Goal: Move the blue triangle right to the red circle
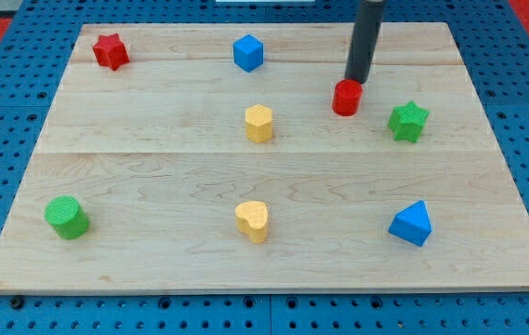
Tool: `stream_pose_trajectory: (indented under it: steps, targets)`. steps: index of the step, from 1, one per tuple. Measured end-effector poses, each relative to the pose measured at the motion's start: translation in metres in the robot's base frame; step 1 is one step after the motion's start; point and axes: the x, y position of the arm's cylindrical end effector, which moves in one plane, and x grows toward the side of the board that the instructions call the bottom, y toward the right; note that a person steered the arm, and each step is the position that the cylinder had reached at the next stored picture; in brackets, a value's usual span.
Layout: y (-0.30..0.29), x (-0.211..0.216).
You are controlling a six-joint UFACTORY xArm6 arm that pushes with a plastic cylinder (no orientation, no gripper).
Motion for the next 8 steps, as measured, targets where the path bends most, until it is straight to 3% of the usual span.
stream_pose_trajectory:
  steps: [1, 3, 4, 5, 6, 7, 8]
  targets:
    - [-0.026, 0.034]
    - [0.022, 0.138]
    - [0.120, 0.156]
    - [0.145, 0.201]
    - [0.075, 0.258]
    - [0.027, 0.241]
    - [0.063, 0.241]
